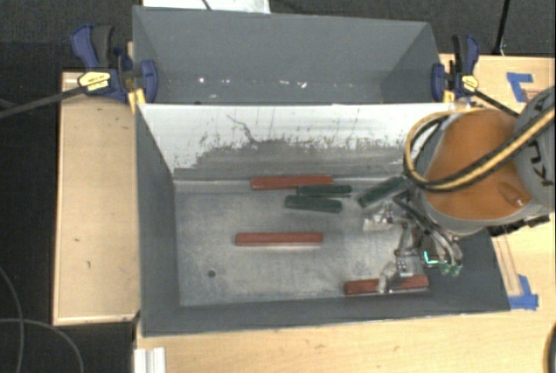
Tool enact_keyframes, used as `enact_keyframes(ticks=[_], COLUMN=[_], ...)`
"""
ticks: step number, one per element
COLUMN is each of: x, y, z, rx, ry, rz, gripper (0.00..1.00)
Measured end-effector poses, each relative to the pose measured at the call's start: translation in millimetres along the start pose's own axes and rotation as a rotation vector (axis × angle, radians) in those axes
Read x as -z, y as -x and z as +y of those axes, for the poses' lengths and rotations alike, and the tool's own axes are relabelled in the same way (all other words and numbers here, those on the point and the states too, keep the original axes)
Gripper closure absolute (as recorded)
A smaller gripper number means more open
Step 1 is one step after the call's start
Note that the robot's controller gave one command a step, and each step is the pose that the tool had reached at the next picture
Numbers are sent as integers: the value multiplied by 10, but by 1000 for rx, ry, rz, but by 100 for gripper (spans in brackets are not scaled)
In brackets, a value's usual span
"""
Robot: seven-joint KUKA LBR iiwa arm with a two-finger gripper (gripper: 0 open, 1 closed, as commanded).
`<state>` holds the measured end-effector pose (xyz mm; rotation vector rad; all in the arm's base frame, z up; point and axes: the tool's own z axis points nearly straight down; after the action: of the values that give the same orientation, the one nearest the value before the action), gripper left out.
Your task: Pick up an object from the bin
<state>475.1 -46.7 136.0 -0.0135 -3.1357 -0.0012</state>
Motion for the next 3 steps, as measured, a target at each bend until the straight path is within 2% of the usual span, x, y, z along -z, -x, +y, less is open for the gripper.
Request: enact_keyframes(ticks=[1, 2, 3], x=[33, -338, -329], y=[20, 43, 63], z=[0, 81, 90], rx=[2, 181, 382], ry=[-1, -3, 0], rz=[-8, -15, -4], gripper=[0, 0, 0])
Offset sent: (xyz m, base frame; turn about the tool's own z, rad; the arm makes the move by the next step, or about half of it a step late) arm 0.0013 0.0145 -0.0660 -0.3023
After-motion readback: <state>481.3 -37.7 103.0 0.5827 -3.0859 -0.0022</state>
